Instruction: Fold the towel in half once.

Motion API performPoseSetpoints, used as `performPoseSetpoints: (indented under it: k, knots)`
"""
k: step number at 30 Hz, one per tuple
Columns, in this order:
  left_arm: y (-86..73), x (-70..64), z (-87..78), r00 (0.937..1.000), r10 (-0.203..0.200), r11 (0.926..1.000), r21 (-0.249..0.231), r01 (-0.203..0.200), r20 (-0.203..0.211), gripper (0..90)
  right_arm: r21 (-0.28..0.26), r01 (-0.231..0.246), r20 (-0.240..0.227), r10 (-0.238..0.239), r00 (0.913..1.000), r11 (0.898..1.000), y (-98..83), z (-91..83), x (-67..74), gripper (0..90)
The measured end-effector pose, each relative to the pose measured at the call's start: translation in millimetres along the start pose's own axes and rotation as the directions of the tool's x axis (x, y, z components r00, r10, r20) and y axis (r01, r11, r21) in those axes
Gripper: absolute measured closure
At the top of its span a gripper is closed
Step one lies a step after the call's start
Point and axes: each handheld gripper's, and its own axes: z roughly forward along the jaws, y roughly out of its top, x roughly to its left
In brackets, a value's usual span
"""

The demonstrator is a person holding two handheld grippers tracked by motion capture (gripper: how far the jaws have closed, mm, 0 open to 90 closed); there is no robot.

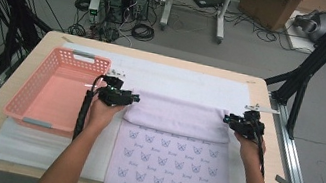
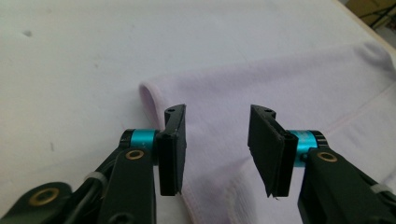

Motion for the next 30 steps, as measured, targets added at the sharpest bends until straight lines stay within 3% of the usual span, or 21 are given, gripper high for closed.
performPoseSetpoints:
  k: [4,6,8,9,10,12,13,15,19,21,23,26,30]
  knots:
    - [-9.6,-7.5,-0.8,0.9994,0.017,0.9998,0.009,-0.017,0.029,55.6,-0.004,0.000,-0.025,0.000,0.9997,1.000,-2.0,-5.6,-0.9,67.3]
    - [-12.3,-10.5,0.7,0.9989,0.034,0.9979,0.054,-0.036,0.031,55.7,0.032,0.018,-0.061,-0.016,0.9980,0.999,-5.4,-4.3,0.6,66.4]
    - [-15.1,-14.0,1.1,0.9978,0.060,0.9956,0.071,-0.062,0.029,58.1,0.063,0.052,-0.082,-0.047,0.9955,0.997,-11.0,-2.8,5.4,67.2]
    - [-18.2,-15.6,0.6,0.9971,0.073,0.9951,0.066,-0.074,0.022,63.1,0.073,0.069,-0.082,-0.063,0.9947,0.995,-14.3,-2.6,7.4,68.9]
    - [-21.0,-16.3,1.3,0.9962,0.086,0.9925,0.086,-0.087,0.007,72.3,0.077,0.074,-0.084,-0.068,0.9942,0.994,-17.5,-2.5,8.3,72.4]
    - [-26.6,-16.8,3.4,0.9956,0.093,0.9872,0.130,-0.092,-0.004,81.8,0.099,0.071,-0.076,-0.063,0.9951,0.993,-23.1,-1.8,8.0,75.8]
    - [-29.2,-18.3,1.8,0.9958,0.091,0.9903,0.107,-0.089,-0.009,83.4,0.107,0.065,-0.078,-0.057,0.9953,0.992,-25.4,-2.2,7.2,83.3]
    - [-31.9,-20.9,-1.5,0.9948,0.100,0.9914,0.086,-0.099,-0.016,84.4,0.095,0.078,-0.086,-0.070,0.9939,0.992,-28.6,-5.2,7.6,85.3]
    - [-36.9,-23.6,-11.2,0.9937,0.112,0.9929,0.040,-0.112,0.005,84.5,0.077,0.108,-0.079,-0.102,0.9917,0.991,-30.8,-13.3,11.5,85.9]
    - [-39.6,-24.7,-16.3,0.9934,0.112,0.9930,0.034,-0.113,0.024,84.3,0.065,0.104,-0.080,-0.098,0.9919,0.992,-32.3,-17.9,13.0,85.8]
    - [-43.4,-26.0,-23.6,0.9926,0.118,0.9930,-0.005,-0.118,0.031,84.3,0.050,0.104,-0.084,-0.100,0.9915,0.993,-35.7,-23.9,15.1,85.8]
    - [-50.3,-28.0,-31.1,0.9921,0.117,0.9931,-0.011,-0.116,0.045,84.3,0.035,0.111,-0.089,-0.108,0.9902,0.993,-42.7,-32.0,19.3,85.8]
    - [-63.6,-34.5,-43.0,0.9870,0.151,0.9875,-0.055,-0.148,0.056,84.2,0.018,0.120,-0.096,-0.118,0.9884,0.993,-54.9,-42.9,26.7,85.8]
